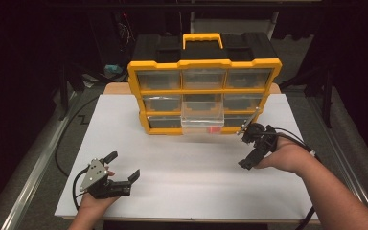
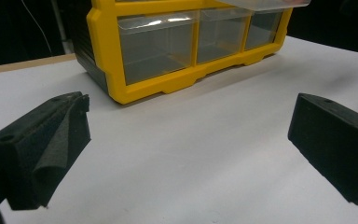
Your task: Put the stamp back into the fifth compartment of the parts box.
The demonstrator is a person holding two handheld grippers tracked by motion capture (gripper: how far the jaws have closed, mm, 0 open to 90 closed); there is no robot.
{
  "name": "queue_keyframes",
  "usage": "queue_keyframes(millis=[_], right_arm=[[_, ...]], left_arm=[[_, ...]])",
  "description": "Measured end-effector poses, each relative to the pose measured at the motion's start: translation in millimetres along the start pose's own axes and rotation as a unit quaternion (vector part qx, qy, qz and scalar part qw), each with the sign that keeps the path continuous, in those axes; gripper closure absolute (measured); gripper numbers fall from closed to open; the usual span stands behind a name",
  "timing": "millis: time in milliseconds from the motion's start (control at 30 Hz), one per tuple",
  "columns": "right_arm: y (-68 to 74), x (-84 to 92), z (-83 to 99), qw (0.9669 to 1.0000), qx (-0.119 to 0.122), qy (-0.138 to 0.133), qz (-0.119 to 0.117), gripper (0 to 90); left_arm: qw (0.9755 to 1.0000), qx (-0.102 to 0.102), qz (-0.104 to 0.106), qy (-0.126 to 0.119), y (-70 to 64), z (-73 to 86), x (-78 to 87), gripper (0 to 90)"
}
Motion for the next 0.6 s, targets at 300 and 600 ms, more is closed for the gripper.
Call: queue_keyframes(millis=[300, 600], right_arm=[[9.0, -47.6, 10.1, 1.0000, -0.005, 0.006, 0.000, 0.1], [14.7, -73.6, 21.9, 0.9974, -0.037, -0.062, 0.004, 0.1]], left_arm=[[1.0000, 0.000, -0.001, 0.003, 0.7, 0.2, 0.2, 0.3], [1.0000, 0.006, -0.002, 0.006, 1.6, 1.1, -0.5, 0.3]])
Point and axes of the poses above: each handheld gripper's, and its own axes: x roughly backward along the jaws, z roughly out of its underside, y roughly to its left, the point moved 4 cm from there along -x, roughly forward along the jaws, and after that the axes turned 5 degrees about -x, right-handed, at the moved point
